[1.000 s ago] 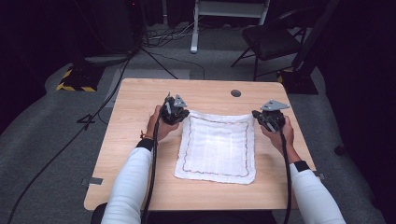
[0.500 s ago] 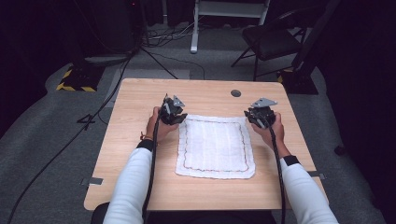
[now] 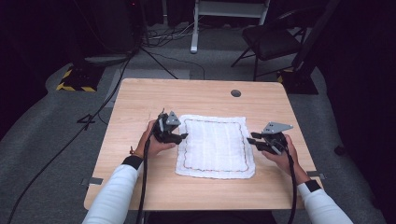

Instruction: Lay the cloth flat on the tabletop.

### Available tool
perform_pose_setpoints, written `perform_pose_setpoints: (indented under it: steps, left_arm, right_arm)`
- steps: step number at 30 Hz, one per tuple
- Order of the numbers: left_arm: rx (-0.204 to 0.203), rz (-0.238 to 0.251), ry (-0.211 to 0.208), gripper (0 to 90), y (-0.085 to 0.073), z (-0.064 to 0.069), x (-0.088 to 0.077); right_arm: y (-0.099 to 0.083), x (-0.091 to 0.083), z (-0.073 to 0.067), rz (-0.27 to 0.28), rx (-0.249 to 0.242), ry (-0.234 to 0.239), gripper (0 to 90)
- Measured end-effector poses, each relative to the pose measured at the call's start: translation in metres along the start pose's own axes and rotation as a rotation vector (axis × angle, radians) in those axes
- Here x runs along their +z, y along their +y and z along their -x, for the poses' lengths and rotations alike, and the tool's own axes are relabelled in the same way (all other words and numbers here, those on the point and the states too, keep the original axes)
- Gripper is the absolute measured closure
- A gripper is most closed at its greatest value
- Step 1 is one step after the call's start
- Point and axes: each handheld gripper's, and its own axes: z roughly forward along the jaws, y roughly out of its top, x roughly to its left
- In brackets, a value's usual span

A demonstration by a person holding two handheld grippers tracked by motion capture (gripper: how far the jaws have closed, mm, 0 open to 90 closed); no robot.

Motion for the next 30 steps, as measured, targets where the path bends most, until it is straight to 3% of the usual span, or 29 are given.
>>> perform_pose_setpoints:
  steps: [2, 4, 8, 10, 12, 15, 19, 23, 25, 27, 30]
  left_arm:
    - [0.001, -0.012, -0.025, 38.2, -0.007, 0.011, -0.002]
    - [-0.006, -0.017, -0.051, 35.7, -0.014, 0.020, -0.003]
    - [-0.003, -0.109, -0.024, 37.7, -0.026, 0.039, -0.004]
    - [-0.007, -0.108, -0.053, 38.2, -0.031, 0.045, -0.007]
    - [0.001, -0.115, -0.056, 40.1, -0.036, 0.050, -0.009]
    - [0.002, -0.120, -0.064, 38.8, -0.042, 0.053, -0.010]
    - [-0.022, -0.097, -0.105, 38.9, -0.049, 0.056, -0.012]
    - [0.004, -0.096, -0.122, 38.5, -0.050, 0.067, -0.014]
    - [0.025, -0.094, -0.107, 37.5, -0.050, 0.071, -0.016]
    - [0.039, -0.102, -0.094, 26.8, -0.049, 0.073, -0.016]
    - [0.022, -0.075, -0.095, 25.2, -0.050, 0.068, -0.020]
  right_arm:
    - [-0.005, -0.004, -0.012, -0.014, -0.042, -0.012, 57.7]
    - [-0.012, -0.006, -0.022, -0.035, -0.043, 0.006, 51.7]
    - [-0.029, -0.008, -0.039, -0.095, -0.092, 0.016, 48.3]
    - [-0.036, -0.010, -0.042, -0.117, -0.092, 0.012, 48.5]
    - [-0.043, -0.013, -0.043, -0.126, -0.107, -0.006, 51.4]
    - [-0.049, -0.018, -0.040, -0.122, -0.070, -0.009, 52.7]
    - [-0.054, -0.025, -0.040, -0.126, -0.056, -0.023, 53.7]
    - [-0.057, -0.030, -0.040, -0.141, -0.045, -0.034, 56.2]
    - [-0.057, -0.032, -0.041, -0.150, -0.044, -0.035, 56.0]
    - [-0.058, -0.033, -0.039, -0.154, -0.043, -0.040, 54.7]
    - [-0.059, -0.034, -0.037, -0.156, -0.034, -0.044, 52.0]
